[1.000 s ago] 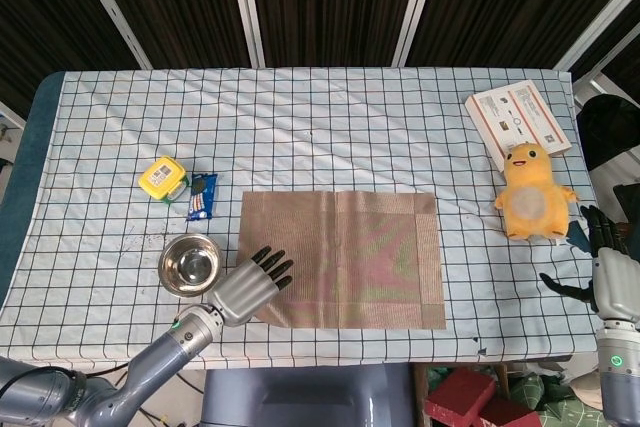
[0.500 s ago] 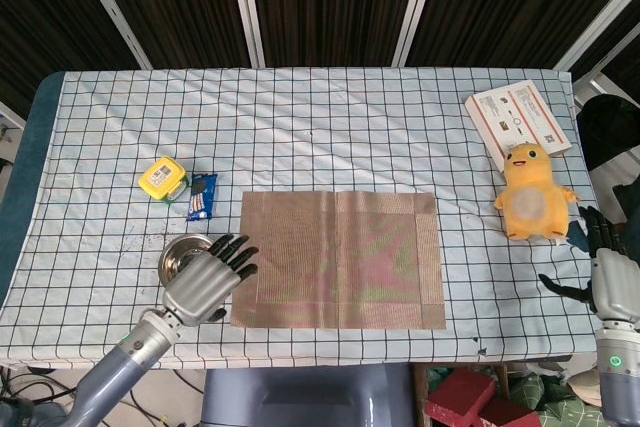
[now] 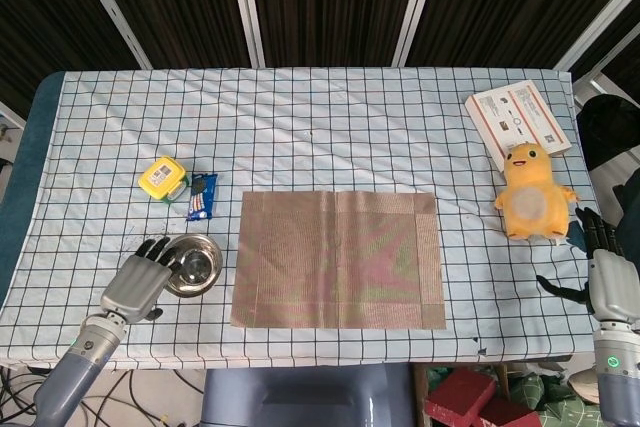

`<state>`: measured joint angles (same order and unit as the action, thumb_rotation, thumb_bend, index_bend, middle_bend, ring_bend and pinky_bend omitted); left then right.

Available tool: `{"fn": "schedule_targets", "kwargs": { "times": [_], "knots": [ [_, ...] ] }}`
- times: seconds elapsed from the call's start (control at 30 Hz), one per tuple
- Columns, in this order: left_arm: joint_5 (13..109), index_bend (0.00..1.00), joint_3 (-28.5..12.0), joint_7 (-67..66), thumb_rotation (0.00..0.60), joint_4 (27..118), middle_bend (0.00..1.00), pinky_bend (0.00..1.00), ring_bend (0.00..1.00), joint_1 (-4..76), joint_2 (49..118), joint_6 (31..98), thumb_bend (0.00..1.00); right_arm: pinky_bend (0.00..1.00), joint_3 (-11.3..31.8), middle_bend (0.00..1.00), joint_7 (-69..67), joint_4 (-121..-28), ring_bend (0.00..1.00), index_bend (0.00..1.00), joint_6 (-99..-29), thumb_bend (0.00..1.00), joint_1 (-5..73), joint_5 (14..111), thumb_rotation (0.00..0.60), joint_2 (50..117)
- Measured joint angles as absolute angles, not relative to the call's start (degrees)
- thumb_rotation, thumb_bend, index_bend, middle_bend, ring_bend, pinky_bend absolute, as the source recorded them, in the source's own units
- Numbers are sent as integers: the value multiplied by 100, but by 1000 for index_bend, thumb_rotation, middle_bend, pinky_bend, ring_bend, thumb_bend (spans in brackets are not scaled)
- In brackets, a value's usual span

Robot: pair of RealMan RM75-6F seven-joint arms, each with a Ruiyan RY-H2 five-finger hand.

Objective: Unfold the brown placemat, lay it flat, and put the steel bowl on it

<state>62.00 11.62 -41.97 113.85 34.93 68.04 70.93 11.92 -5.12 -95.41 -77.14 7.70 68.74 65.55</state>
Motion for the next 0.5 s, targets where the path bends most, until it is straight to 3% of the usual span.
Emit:
{"fn": "schedule_targets", "kwargs": {
  "times": [0.5],
  "knots": [
    [5700,448,700,-4281,600,10380,197,126,55,3388,7753,6861,146,160,1203,0,-563,-9543,0,0,-7713,44,768,6873,600,6550]
  ]
}}
